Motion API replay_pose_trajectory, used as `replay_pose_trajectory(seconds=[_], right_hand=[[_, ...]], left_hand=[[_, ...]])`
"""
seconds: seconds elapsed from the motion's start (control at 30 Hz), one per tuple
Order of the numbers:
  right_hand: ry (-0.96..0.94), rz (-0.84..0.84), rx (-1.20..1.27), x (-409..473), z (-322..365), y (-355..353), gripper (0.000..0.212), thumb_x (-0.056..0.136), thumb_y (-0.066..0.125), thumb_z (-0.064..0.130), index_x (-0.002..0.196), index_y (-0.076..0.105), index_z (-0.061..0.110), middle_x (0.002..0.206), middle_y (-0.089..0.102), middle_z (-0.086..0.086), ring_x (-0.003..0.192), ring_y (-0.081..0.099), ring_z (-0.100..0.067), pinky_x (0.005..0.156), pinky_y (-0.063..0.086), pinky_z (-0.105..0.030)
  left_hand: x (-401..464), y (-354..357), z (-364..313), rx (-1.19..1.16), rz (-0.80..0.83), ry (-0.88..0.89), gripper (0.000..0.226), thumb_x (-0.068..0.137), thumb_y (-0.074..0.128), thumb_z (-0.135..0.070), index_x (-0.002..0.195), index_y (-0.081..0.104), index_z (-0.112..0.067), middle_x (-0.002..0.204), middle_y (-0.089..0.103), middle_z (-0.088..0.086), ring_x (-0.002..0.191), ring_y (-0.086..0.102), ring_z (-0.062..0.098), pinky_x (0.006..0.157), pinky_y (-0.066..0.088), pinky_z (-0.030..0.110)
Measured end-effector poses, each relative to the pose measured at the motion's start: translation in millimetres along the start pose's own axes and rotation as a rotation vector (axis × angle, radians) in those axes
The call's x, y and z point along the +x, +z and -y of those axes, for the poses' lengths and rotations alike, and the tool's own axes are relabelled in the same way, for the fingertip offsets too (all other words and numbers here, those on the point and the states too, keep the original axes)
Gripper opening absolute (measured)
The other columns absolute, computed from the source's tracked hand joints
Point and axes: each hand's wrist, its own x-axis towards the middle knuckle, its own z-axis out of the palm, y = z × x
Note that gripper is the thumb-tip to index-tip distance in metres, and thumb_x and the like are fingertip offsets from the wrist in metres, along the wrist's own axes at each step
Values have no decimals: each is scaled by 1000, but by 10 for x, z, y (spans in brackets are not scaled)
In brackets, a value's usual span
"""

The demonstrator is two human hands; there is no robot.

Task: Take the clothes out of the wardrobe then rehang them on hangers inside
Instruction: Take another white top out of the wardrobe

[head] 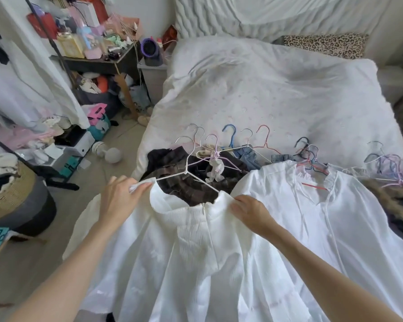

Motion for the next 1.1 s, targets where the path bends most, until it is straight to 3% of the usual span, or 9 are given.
replay_pose_trajectory(seconds=[0.1, 0.23, 0.33, 0.43, 0.57, 0.63, 0.73, 0.93, 1.1], right_hand=[[73, -21, -80, 535, -51, 54, 27, 92, 51, 21, 70, 48, 6, 63, 42, 2, 65, 44, -19, 64, 35, -33], [103, -101, -150, 1030, -90, 67, 25, 93, 49, 20, 70, 46, 9, 70, 46, -1, 79, 48, -26, 64, 27, -31], [218, -84, -217, 1208, -256, 177, 16, 95, 46, 22, 96, 59, 12, 90, 57, -6, 101, 53, -29, 71, 35, -33], [336, 6, -230, 1213, -428, 312, 38, 97, 42, 24, 135, 43, 17, 130, 51, -9, 123, 43, -27, 95, 37, -35], [342, -4, -215, 1069, -573, 369, 44, 98, 40, 27, 141, 35, 19, 146, 38, -3, 133, 33, -23, 108, 28, -35], [323, -9, -267, 953, -593, 353, 47, 99, 39, 30, 144, 30, 21, 150, 30, -2, 137, 28, -22, 111, 21, -33], [294, -98, -296, 705, -584, 332, 51, 98, 41, 32, 145, 26, 22, 152, 27, -2, 139, 25, -20, 113, 17, -32], [343, -265, -294, -211, -629, 304, 52, 95, 39, 41, 141, 39, 16, 146, 39, -7, 135, 36, -25, 112, 23, -42], [499, -377, -296, -1245, -809, 263, 56, 89, 32, 45, 129, 53, 12, 129, 57, -12, 116, 56, -31, 96, 41, -51]], left_hand=[[464, 315, 187, -38, 52, 74, 49, 84, 66, -41, 49, 40, -17, 58, 40, -1, 65, 44, 26, 58, 29, 32], [950, 730, 269, -113, 96, 23, 36, 88, 61, -33, 68, 60, -3, 73, 53, 11, 74, 45, 27, 64, 30, 33], [1028, 1138, 301, -162, 261, -21, 25, 92, 54, -28, 87, 61, -5, 86, 61, 14, 85, 53, 33, 73, 43, 42], [977, 1459, 342, -150, 565, -24, 26, 94, 44, -23, 107, 56, -5, 97, 61, 19, 98, 55, 40, 80, 45, 48], [898, 1498, 197, -178, 709, 46, 47, 97, 41, -24, 142, 34, -12, 138, 44, 12, 133, 33, 29, 105, 29, 38], [871, 1409, 66, -172, 664, 55, 51, 98, 42, -26, 145, 29, -12, 151, 26, 11, 141, 19, 23, 110, 16, 31], [768, 1323, -119, -185, 582, 163, 52, 97, 43, -33, 143, 34, -12, 153, 22, 11, 141, 18, 24, 113, 13, 33], [293, 1232, -682, -144, 622, 434, 59, 87, 31, -42, 130, 51, -8, 136, 47, 19, 125, 43, 35, 96, 40, 50], [-240, 1153, -1287, -146, 711, 558, 56, 85, 36, -40, 126, 54, -7, 128, 53, 21, 119, 49, 41, 90, 44, 59]])
